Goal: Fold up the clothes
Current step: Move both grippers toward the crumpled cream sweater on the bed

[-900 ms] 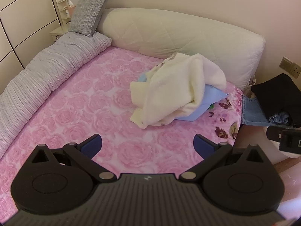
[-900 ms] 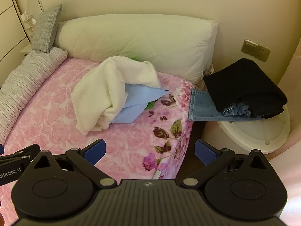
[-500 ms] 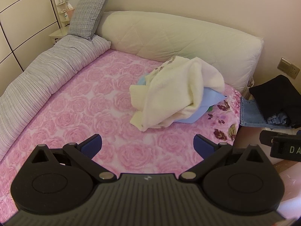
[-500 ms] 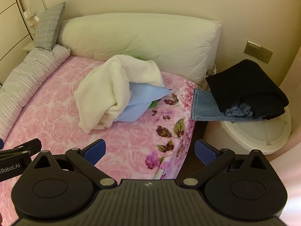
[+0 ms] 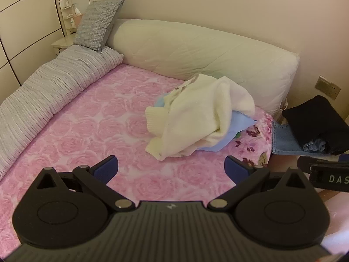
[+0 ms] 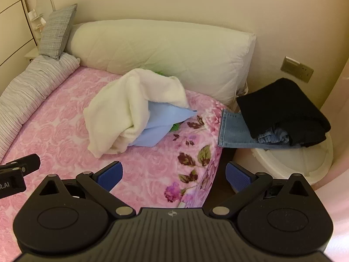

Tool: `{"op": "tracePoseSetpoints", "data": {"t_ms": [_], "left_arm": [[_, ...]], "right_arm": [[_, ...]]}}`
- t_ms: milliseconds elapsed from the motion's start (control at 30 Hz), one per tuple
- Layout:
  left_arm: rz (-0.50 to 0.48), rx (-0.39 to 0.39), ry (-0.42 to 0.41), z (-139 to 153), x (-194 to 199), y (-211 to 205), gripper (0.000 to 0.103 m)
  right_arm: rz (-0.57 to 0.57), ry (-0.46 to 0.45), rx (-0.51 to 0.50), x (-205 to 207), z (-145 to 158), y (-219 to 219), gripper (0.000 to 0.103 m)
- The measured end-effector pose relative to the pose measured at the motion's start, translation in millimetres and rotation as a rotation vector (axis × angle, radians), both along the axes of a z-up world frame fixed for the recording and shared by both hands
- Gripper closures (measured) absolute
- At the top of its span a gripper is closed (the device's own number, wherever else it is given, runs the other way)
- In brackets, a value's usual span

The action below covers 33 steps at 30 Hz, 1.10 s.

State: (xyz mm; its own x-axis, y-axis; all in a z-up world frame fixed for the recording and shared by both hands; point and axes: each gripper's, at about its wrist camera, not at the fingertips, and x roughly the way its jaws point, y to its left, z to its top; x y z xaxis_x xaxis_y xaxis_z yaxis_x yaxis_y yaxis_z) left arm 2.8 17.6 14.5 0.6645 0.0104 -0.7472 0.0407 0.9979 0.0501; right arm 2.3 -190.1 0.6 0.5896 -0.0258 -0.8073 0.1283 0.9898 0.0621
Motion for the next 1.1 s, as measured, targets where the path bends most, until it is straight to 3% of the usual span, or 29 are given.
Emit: {"op": "tracePoseSetpoints", "data": {"t_ms": [667, 1100], "left_arm": [[0.017, -0.029, -0.014, 1.2, 10.2, 43.6, 0.000], [0.054, -0.082, 0.043, -20.0, 35.0, 55.2, 0.001]], "right_arm": [[-0.001, -0.045, 0.000, 21.4, 8.1, 26.9, 0.000], [0.010, -0.012, 0.044, 54.2, -18.1, 4.5, 0.000]]}}
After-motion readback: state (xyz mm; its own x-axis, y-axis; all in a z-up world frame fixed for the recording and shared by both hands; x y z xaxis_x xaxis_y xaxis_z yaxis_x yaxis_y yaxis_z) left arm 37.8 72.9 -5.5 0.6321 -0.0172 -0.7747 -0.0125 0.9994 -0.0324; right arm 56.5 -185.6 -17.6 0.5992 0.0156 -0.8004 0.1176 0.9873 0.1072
